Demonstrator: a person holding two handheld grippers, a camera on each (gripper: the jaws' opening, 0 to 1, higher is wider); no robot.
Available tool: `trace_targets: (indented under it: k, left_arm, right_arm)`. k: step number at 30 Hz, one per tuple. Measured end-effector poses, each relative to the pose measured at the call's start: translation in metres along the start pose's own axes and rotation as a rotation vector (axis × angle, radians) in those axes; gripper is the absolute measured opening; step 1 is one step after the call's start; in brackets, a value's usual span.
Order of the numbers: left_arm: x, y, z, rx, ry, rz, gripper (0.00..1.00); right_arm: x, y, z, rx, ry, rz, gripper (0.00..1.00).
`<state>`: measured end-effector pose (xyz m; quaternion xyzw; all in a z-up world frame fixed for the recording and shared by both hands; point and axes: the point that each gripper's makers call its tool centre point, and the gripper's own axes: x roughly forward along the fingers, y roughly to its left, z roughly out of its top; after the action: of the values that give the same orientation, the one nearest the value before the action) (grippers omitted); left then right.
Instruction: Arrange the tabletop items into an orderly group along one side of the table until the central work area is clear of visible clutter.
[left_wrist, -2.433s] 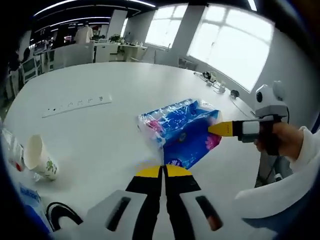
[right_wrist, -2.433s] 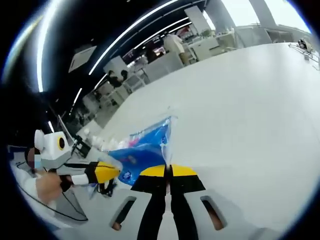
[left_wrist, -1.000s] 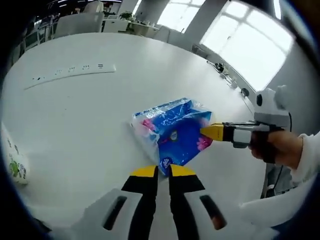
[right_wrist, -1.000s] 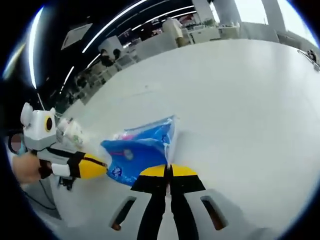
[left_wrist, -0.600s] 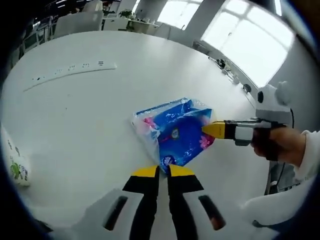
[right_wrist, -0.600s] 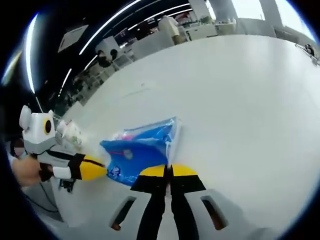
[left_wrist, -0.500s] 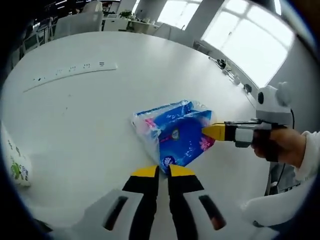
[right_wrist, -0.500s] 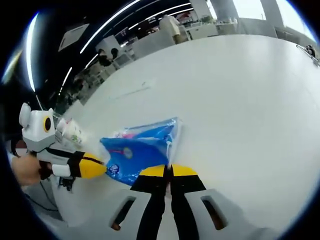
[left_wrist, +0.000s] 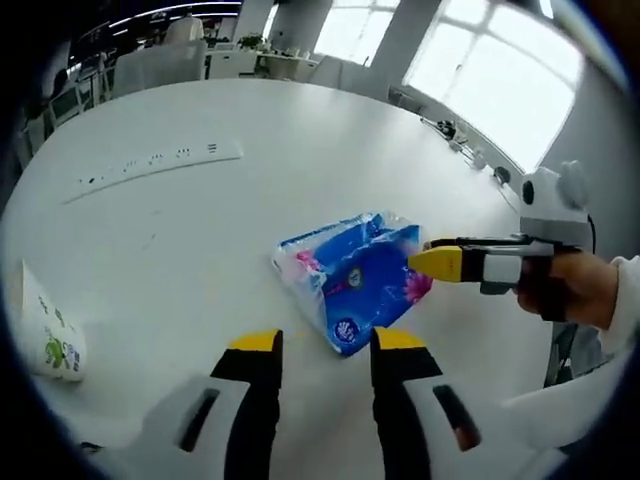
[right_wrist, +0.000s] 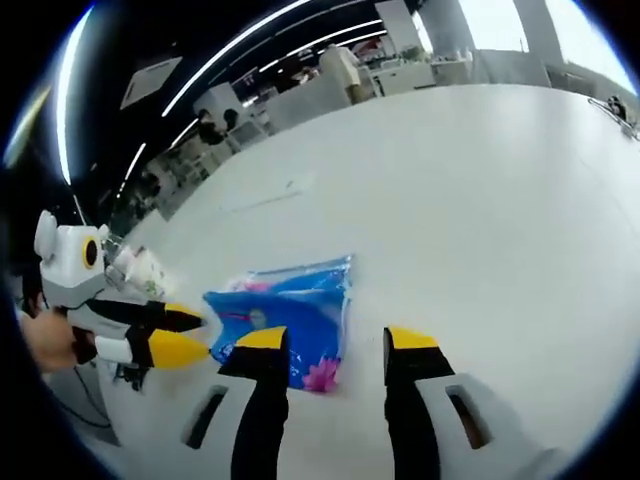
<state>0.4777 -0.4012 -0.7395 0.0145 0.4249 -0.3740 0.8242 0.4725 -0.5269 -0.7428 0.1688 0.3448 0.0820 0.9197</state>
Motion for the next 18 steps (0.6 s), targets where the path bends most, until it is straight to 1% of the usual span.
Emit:
trace_targets:
  k: [2, 3, 4, 6, 8, 10, 12, 15, 18]
  left_arm:
    - [-0.004, 0.002, 0.003, 0.005, -0.02, 0.014, 0.47]
    - [-0.006, 0.003, 0.005, 0.001, -0.034, 0.021, 0.54]
    - [-0.008, 0.003, 0.005, -0.001, -0.04, 0.024, 0.59]
    - [-0.013, 0.005, 0.006, -0.002, -0.058, 0.043, 0.67]
    - [-0.018, 0.006, 0.006, 0.001, -0.065, 0.054, 0.68]
    - [-0.023, 0.006, 0.004, -0.003, -0.066, 0.054, 0.7]
    - [-0.028, 0.006, 0.002, 0.0, -0.07, 0.053, 0.7]
    - [-0.036, 0.007, -0.001, 0.01, -0.077, 0.07, 0.7]
    - [-0.044, 0.009, -0.004, 0.004, -0.089, 0.082, 0.71]
  right_arm:
    - [-0.003, 0.001, 0.001, 0.003, -0.008, 0.003, 0.43]
    - [-0.005, 0.002, 0.002, 0.002, -0.015, 0.005, 0.46]
    - [-0.007, 0.002, 0.002, -0.003, -0.02, 0.004, 0.49]
    - [-0.011, 0.003, 0.001, -0.013, -0.023, 0.004, 0.51]
    - [-0.015, 0.004, 0.0, -0.011, -0.028, 0.008, 0.51]
    - [-0.021, 0.008, 0.001, 0.002, -0.045, 0.027, 0.52]
    - [-0.027, 0.01, -0.001, 0.0, -0.044, 0.029, 0.53]
    - [-0.034, 0.011, -0.005, -0.011, -0.046, 0.025, 0.55]
    - [-0.042, 0.013, -0.008, -0.005, -0.049, 0.025, 0.56]
